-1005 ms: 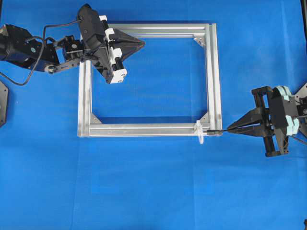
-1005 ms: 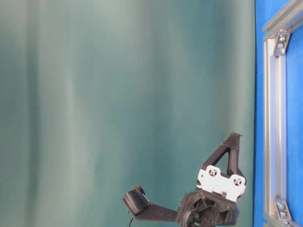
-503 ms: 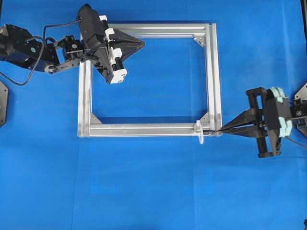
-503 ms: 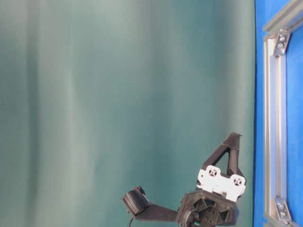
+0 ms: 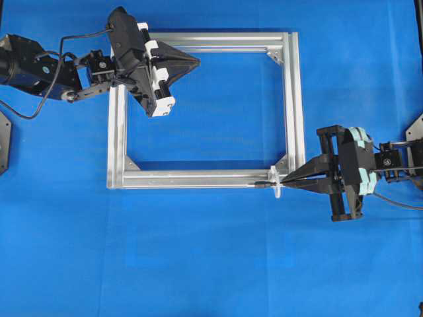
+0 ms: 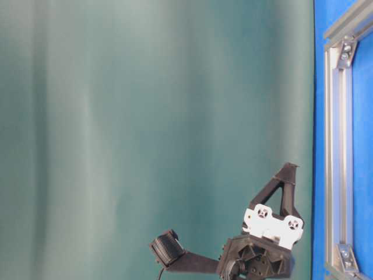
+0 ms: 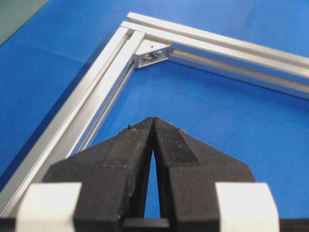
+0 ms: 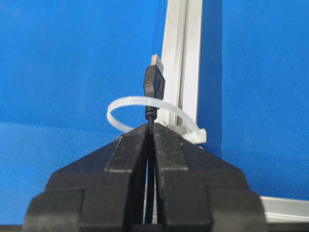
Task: Insert the wire through the string loop located on the right side.
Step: 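Move the left gripper toward the plug emerging from the loop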
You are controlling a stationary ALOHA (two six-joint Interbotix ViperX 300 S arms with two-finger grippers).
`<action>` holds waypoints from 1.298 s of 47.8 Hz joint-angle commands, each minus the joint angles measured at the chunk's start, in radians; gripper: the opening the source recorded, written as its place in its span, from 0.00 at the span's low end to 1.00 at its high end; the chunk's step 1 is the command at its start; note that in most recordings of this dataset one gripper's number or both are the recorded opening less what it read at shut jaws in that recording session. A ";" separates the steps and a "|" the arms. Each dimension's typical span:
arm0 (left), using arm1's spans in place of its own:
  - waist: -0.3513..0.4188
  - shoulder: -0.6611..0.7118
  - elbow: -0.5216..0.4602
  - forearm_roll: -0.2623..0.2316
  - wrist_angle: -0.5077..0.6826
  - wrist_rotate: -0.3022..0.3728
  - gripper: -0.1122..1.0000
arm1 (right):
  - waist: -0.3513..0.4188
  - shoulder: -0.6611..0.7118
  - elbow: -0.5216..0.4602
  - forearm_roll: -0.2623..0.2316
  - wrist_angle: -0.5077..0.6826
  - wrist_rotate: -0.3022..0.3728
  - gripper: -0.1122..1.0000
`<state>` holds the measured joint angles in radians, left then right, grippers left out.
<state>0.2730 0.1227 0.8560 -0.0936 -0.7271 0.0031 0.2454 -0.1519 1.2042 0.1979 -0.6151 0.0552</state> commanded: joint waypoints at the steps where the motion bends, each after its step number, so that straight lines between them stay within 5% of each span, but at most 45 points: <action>1: -0.003 -0.032 -0.006 0.003 -0.006 0.002 0.10 | 0.000 -0.006 -0.014 0.005 -0.012 0.002 0.07; 20: -0.051 -0.032 0.002 0.006 -0.009 -0.014 0.10 | -0.002 -0.006 -0.014 0.005 -0.012 0.002 0.07; 47: -0.416 -0.032 0.012 0.005 -0.008 -0.049 0.10 | 0.000 -0.006 -0.015 0.005 -0.012 0.002 0.07; 62: -0.428 -0.025 0.000 0.003 0.002 -0.095 0.10 | -0.002 -0.006 -0.018 0.003 -0.012 0.002 0.07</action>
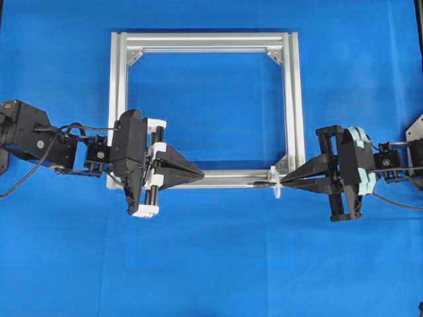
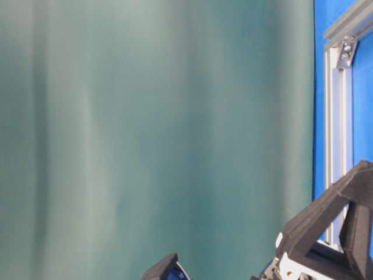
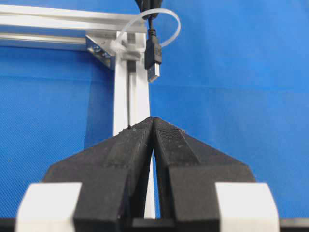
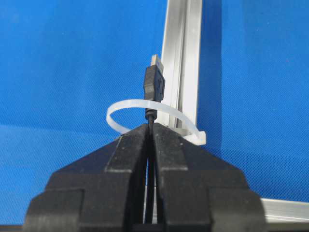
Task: Insert the wire through the string loop located on the right side.
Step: 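Move the left gripper toward the plug emerging from the loop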
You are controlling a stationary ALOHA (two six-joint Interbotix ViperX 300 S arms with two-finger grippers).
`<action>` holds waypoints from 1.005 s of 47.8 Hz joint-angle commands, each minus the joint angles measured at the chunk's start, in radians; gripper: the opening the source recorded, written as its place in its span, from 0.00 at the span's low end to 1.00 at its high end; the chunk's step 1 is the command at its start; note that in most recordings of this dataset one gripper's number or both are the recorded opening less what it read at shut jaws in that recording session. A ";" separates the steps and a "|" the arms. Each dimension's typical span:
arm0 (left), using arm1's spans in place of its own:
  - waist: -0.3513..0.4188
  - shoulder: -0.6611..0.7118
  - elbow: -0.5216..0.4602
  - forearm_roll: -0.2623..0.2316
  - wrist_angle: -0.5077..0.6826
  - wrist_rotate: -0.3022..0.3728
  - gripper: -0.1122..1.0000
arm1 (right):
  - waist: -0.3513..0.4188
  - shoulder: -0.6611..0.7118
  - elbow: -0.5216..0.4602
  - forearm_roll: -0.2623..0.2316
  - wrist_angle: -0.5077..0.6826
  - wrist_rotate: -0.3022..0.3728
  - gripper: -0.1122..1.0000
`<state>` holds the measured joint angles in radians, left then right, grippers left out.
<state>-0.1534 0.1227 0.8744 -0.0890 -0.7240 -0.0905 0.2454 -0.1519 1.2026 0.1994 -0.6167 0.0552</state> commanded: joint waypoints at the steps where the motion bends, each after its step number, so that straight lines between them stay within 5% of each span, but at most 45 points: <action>1: -0.002 -0.025 -0.021 -0.002 0.002 -0.002 0.10 | -0.002 -0.006 -0.015 0.003 -0.012 0.002 0.07; 34: 0.020 0.146 -0.420 0.000 0.311 0.012 0.10 | -0.002 -0.005 -0.020 0.003 -0.011 0.002 0.07; 48: 0.020 0.155 -0.434 0.000 0.331 0.011 0.10 | -0.002 -0.005 -0.021 0.003 -0.011 0.002 0.07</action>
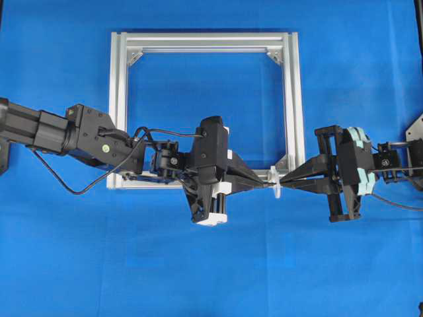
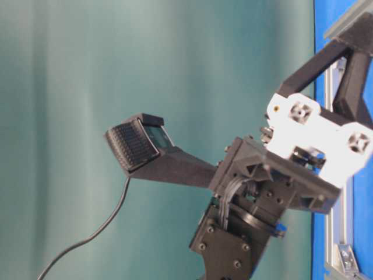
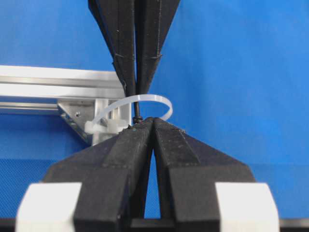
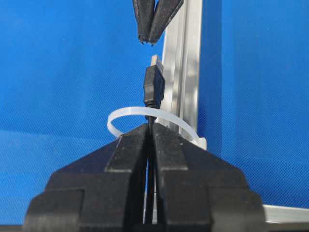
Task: Insert the wire through the string loop located on the right side.
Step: 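Move the left gripper toward the plug emerging from the loop, then open the left gripper around the USB plug and close on it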
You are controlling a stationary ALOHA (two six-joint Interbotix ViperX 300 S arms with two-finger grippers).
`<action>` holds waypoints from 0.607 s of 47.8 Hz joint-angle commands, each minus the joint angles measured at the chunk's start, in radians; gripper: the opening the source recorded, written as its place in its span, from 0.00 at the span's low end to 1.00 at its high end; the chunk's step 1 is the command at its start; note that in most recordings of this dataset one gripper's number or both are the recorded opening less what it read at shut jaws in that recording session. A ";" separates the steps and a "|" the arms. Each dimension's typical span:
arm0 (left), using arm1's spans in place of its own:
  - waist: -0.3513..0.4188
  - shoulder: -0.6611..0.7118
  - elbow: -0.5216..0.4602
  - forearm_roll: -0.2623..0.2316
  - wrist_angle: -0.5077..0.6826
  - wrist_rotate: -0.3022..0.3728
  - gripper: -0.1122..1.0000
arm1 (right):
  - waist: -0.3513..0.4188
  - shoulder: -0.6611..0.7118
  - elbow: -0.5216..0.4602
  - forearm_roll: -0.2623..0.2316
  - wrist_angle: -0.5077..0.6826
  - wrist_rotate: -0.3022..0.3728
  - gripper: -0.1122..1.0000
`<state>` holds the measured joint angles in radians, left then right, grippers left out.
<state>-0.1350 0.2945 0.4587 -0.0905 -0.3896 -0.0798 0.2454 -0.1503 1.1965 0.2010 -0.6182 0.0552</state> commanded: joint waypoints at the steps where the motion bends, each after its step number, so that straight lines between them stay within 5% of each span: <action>1: 0.002 -0.018 -0.020 0.002 -0.003 0.000 0.10 | -0.002 -0.008 -0.014 0.002 -0.009 0.002 0.07; 12: 0.000 -0.015 -0.021 0.002 -0.003 0.000 0.19 | -0.002 -0.008 -0.014 0.002 -0.011 0.002 0.07; 24: 0.002 -0.015 -0.021 0.002 0.002 0.000 0.80 | -0.002 -0.008 -0.014 0.002 -0.009 0.002 0.07; 29: 0.002 -0.015 -0.023 0.002 0.002 0.000 0.92 | -0.002 -0.008 -0.015 0.002 -0.009 0.002 0.07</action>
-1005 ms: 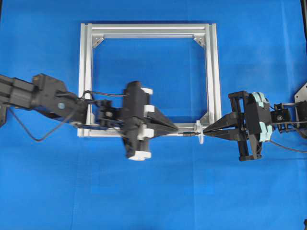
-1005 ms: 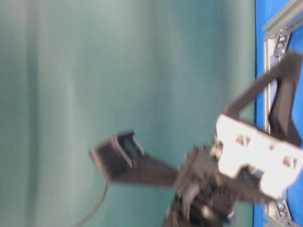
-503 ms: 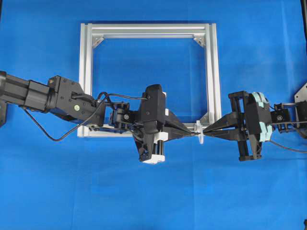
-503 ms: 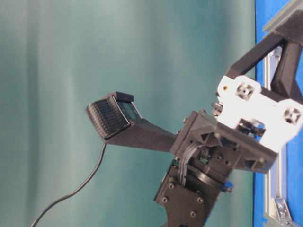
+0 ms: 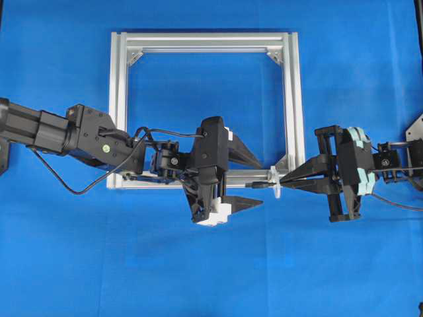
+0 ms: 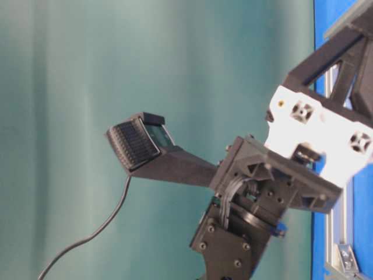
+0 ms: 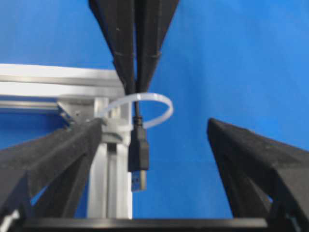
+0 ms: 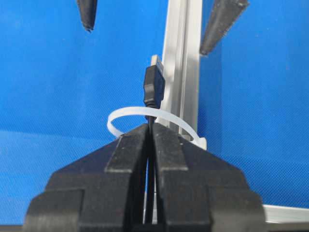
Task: Insert the wire through the string loop located on the right side.
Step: 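Open the left gripper around the USB plug and close on it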
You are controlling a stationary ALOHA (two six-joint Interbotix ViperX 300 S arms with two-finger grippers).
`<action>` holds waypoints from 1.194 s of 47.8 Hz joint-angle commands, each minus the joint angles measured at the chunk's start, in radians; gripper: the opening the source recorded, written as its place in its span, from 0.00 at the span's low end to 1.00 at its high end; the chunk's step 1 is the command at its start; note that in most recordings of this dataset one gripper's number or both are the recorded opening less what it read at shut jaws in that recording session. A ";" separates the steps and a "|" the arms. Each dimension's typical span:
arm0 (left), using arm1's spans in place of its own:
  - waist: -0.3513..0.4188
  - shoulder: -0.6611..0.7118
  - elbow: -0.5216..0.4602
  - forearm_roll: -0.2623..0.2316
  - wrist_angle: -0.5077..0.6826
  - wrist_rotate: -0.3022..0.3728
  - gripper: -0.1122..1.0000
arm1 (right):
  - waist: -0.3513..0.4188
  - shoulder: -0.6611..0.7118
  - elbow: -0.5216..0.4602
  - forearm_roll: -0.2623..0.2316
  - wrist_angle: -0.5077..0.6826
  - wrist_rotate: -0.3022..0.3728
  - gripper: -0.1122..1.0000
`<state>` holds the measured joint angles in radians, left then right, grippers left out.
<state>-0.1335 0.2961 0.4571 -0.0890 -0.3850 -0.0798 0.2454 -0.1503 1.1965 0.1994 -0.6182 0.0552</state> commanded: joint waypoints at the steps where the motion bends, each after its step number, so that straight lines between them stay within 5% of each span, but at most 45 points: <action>1: -0.002 -0.017 -0.020 0.000 -0.003 0.000 0.91 | -0.002 -0.008 -0.015 0.003 -0.011 0.002 0.07; 57: 0.000 0.080 -0.052 0.002 -0.003 0.000 0.89 | -0.002 -0.008 -0.015 0.003 -0.006 0.002 0.07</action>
<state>-0.1350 0.3958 0.4203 -0.0890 -0.3835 -0.0813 0.2454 -0.1503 1.1965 0.2010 -0.6182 0.0552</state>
